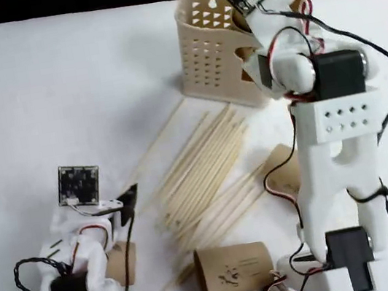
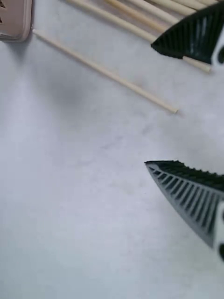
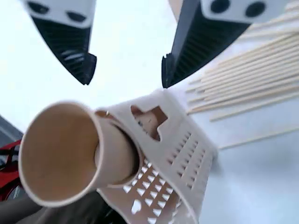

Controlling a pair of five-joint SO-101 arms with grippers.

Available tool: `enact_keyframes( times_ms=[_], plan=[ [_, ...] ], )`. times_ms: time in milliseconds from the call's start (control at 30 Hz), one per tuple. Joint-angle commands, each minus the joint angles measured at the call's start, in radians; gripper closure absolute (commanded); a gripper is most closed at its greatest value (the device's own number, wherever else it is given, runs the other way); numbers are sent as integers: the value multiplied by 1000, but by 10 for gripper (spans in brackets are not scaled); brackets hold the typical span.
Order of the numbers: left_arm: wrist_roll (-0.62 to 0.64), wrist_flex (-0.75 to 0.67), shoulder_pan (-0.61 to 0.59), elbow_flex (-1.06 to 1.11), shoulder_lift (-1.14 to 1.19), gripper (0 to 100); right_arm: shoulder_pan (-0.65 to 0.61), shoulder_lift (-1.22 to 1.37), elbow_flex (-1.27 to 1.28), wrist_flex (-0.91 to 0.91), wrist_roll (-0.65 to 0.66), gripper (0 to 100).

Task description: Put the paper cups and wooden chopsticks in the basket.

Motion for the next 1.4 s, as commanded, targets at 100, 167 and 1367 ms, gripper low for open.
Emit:
enact_keyframes(
  times_ms=[100,167,1367],
  plan=[
    [-12,-26,-7,-9,-10,653,114,-93,-17,94,-8,783],
    [-12,-26,-7,-9,-10,653,163,-119,18,94,-8,812],
    [-12,-28,-7,-8,-10,653,463,-495,1169,-44,293,772]
  ],
)
